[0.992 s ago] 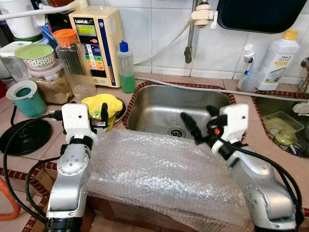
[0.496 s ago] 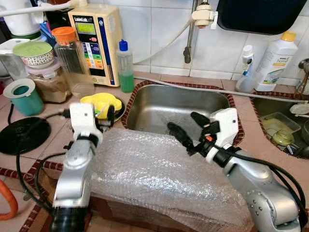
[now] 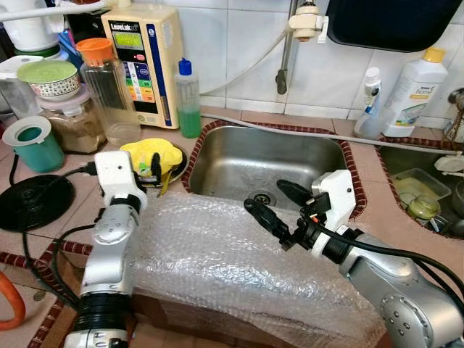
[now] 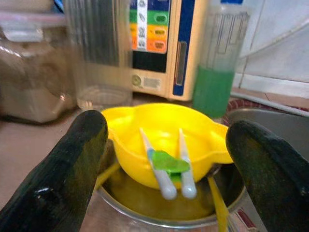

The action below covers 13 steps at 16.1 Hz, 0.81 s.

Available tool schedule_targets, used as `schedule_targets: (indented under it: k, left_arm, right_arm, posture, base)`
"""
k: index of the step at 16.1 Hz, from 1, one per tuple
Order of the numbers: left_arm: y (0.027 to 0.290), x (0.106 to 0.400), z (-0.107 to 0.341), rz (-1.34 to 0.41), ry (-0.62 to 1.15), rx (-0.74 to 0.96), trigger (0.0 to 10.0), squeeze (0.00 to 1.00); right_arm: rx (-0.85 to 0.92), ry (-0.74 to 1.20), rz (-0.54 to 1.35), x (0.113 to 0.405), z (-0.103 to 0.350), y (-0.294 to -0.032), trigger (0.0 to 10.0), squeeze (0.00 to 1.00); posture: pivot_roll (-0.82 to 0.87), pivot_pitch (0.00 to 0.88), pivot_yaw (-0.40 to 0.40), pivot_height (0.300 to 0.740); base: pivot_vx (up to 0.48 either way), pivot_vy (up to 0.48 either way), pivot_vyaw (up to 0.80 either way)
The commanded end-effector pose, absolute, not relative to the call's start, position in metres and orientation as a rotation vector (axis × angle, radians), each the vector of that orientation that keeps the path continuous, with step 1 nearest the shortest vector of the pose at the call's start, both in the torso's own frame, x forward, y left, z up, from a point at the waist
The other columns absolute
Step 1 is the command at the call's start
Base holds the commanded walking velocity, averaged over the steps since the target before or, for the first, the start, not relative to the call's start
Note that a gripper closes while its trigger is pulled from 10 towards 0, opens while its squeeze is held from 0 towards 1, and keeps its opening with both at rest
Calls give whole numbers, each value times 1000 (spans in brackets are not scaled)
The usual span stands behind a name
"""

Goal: Kitchen organization

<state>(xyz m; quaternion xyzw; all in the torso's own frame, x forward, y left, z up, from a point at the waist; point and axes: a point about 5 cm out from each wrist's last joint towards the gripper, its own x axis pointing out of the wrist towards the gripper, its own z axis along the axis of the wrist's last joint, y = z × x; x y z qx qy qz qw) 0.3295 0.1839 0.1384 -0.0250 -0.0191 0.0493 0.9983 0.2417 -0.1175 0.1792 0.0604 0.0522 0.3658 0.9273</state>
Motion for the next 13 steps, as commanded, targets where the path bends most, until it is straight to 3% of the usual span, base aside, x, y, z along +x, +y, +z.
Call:
schedule_targets:
  k: [1, 5, 6, 7, 10, 13]
  left_arm:
    - [179, 334, 143, 76, -57, -62, 10000, 0]
    - [175, 339, 137, 68, -39, -87, 10000, 0]
    - [175, 340, 136, 68, -36, -89, 8706, 0]
    - [176, 340, 134, 74, -29, -85, 4941, 0]
    - [177, 340, 132, 82, -27, -82, 0, 0]
    - [179, 341, 131, 86, -29, -83, 0, 0]
  right_arm:
    - [114, 97, 805, 235, 184, -112, 10000, 0]
    - [121, 109, 843, 231, 185, -110, 10000, 0]
    - [130, 111, 858, 230, 186, -109, 10000, 0]
    - [135, 118, 870, 229, 186, -109, 10000, 0]
    - [136, 121, 891, 227, 187, -108, 10000, 0]
    - [146, 120, 904, 227, 188, -106, 10000, 0]
  posture:
    - [-47, 0, 9, 740]
    - [-55, 0, 9, 740]
    - [-54, 0, 8, 740]
    - [-55, 0, 8, 740]
    - [-53, 0, 7, 740]
    - [-48, 0, 7, 740]
  base:
    - [0, 0, 0]
    - [0, 0, 0]
    - [0, 0, 0]
    - [0, 0, 0]
    - [0, 0, 0]
    - [0, 0, 0]
